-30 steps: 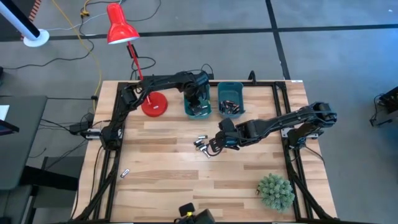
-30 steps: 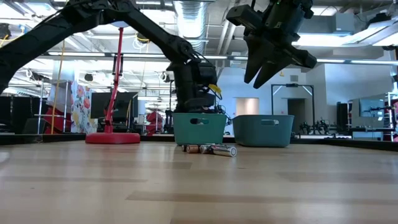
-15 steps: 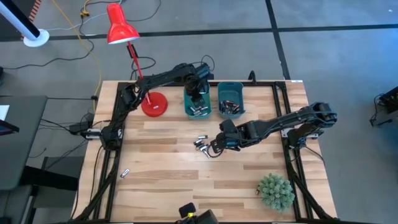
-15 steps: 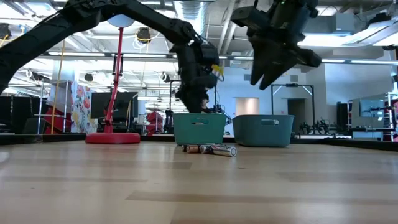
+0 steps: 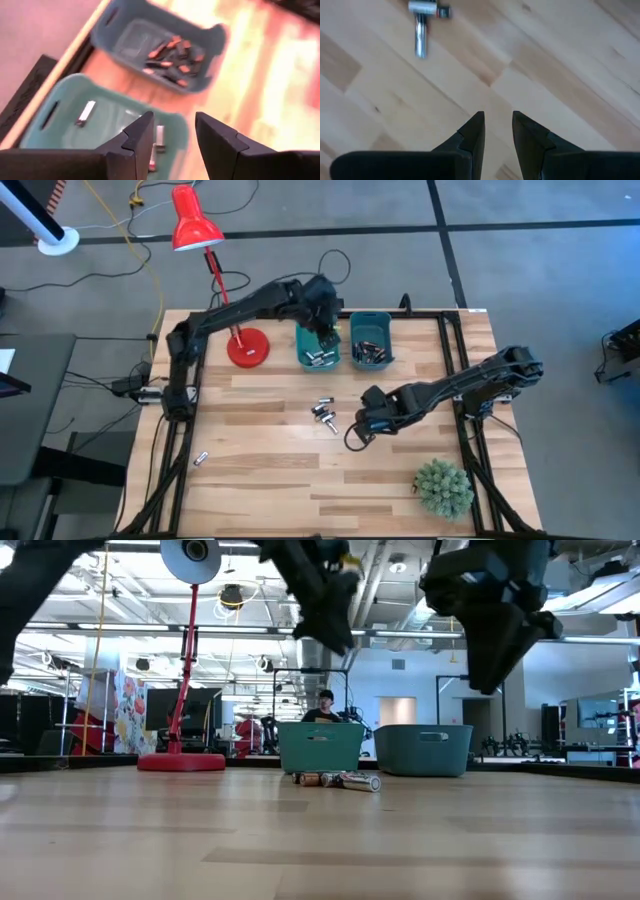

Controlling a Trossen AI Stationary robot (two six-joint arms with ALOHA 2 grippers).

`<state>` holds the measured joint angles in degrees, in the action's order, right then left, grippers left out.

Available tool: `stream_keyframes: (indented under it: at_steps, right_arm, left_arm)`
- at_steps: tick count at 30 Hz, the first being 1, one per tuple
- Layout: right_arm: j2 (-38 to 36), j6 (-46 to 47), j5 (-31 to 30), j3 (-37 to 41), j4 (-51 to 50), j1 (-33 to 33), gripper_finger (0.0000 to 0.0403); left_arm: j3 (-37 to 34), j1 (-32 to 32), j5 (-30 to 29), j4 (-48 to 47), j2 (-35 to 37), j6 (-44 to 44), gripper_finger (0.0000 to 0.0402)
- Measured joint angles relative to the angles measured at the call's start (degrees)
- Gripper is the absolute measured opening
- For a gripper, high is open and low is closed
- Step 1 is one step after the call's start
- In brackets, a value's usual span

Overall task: Sort batteries
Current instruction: Put the black battery into the blue bin

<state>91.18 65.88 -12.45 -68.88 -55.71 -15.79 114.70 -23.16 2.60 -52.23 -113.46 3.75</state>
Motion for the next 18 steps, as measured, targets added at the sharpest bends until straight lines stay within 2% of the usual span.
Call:
stream_keyframes:
  at_steps: [4, 7, 11, 14, 18]
  right_arm:
    - [0.00, -4.61, 1.79, 0.00, -0.19, 0.00, 0.0117]
    - [0.00, -8.65, 1.79, 0.00, 0.07, -0.47, 0.0117]
    - [0.00, -9.45, 1.81, 0.00, 0.29, -0.70, 0.0120]
    - [0.00, -12.18, 1.79, 0.00, 0.88, -0.20, 0.0137]
    - [0.00, -15.91, 1.81, 0.00, 1.24, 0.32, 0.0181]
  left_arm:
    - [-6.15, 4.01, -2.23, 3.88, 4.72, 3.47, 0.0141]
    - [-11.42, 7.07, -6.20, 5.06, 8.71, 6.71, 0.0141]
    - [-19.95, 10.87, -10.89, 6.44, 15.33, 12.83, 0.0141]
    - [-28.55, 13.87, -12.94, 10.26, 21.50, 17.62, 0.0141]
    - [-41.86, 19.15, -13.32, 17.77, 29.94, 25.50, 0.0141]
